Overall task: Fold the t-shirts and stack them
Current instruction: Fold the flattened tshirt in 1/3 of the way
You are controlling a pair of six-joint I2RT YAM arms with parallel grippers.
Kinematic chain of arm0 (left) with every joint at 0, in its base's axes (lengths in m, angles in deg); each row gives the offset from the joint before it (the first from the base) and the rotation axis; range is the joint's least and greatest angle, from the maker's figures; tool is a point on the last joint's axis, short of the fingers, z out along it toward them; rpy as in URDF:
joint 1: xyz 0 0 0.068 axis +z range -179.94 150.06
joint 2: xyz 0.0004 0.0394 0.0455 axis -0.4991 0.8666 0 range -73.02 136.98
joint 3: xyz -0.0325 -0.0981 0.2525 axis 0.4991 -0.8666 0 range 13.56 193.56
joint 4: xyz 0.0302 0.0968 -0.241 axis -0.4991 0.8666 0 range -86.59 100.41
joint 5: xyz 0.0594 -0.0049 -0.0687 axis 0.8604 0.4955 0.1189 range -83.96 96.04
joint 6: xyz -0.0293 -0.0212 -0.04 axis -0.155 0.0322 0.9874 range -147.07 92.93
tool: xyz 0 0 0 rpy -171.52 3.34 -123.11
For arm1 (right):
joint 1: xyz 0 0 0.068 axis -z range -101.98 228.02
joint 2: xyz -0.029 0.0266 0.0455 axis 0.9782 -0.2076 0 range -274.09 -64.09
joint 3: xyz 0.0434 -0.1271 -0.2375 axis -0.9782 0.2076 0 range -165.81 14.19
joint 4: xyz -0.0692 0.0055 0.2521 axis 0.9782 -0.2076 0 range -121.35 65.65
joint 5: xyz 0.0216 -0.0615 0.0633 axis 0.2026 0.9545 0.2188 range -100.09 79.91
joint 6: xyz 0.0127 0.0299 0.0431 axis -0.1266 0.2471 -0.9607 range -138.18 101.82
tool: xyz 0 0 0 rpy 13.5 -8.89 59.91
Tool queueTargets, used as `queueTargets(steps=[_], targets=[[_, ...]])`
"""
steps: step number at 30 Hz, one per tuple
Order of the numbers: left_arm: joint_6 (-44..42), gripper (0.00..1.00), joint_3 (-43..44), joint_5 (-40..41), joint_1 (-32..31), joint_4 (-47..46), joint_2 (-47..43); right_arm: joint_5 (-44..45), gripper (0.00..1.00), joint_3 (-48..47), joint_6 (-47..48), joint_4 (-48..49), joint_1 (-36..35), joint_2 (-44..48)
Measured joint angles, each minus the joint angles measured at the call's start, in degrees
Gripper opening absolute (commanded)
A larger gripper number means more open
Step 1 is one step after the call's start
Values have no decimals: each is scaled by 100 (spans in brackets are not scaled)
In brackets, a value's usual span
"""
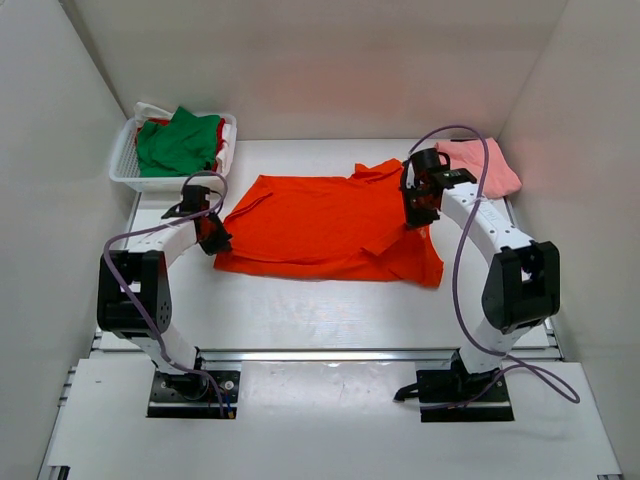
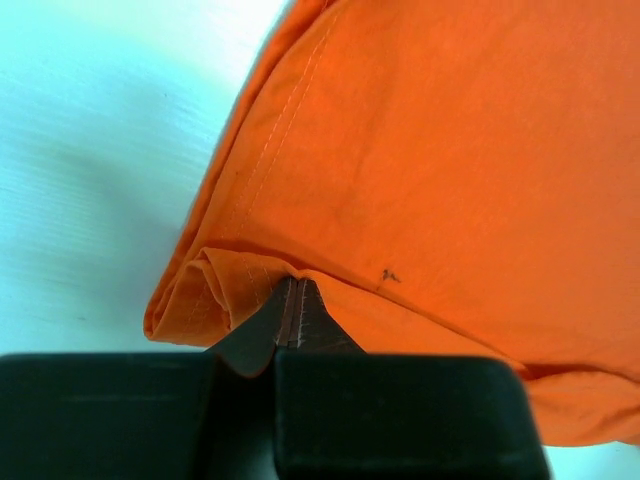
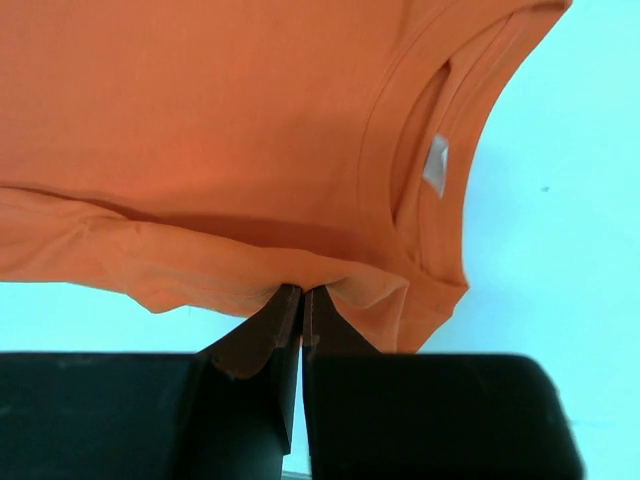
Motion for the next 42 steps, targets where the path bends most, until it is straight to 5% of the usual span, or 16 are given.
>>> queueTargets(steps=[15,34,35,37,40,42], targets=[[101,0,-33,-87,146,-457,-280,-7,0,-446,208,181,275,-310],[306,0,109,-87,146,-942,409,-131,1,-1663,398,317,389,-1707],[334,4,109,-68,146,-997,433,-136,0,-1740,413,348,387,-1801],[389,38,105,-37,146,-1117,437,-127,6,-1954,420,337,385,-2026],[483,51,83,-33,184,-1405,417,-2,17,-2310,448,369,380,-2347],[531,61,39,2,256,-1545,343,221,37,-2389,483,474,376,-2437]])
